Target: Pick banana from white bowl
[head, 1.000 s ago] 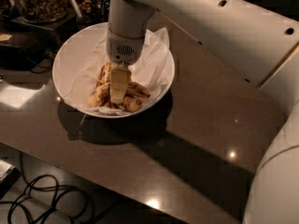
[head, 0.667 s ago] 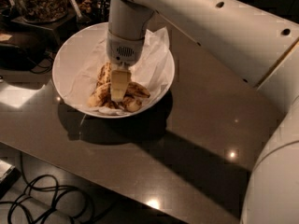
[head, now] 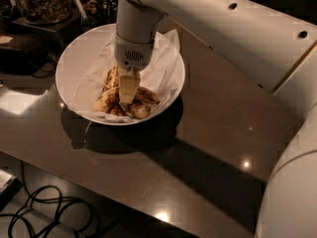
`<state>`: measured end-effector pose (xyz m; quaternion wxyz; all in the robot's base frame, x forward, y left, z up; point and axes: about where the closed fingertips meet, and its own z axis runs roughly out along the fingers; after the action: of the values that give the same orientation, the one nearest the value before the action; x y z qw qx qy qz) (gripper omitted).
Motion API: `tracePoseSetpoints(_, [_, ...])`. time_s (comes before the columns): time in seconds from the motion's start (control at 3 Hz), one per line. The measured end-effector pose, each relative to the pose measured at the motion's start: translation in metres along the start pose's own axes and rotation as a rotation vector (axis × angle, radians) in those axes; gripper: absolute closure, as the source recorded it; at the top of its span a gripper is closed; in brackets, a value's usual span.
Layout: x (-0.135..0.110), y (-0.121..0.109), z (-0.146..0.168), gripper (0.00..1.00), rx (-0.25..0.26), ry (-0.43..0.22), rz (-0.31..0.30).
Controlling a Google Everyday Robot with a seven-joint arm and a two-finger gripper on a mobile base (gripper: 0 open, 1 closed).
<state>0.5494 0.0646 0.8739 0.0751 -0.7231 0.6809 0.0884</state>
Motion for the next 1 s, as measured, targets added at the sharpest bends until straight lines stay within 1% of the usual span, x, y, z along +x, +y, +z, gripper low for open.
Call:
tracePoseSetpoints(0.33, [0.004, 0.003, -0.013, 1.00, 0.031, -0.012, 0.005])
tracePoseSetpoints(0.67, [0.012, 0.014, -0.044, 1.00, 0.077, -0.044, -0.006])
tracePoseSetpoints(1.0, [0.019, 0.037, -0.084, 1.00, 0.141, -0.067, -0.052])
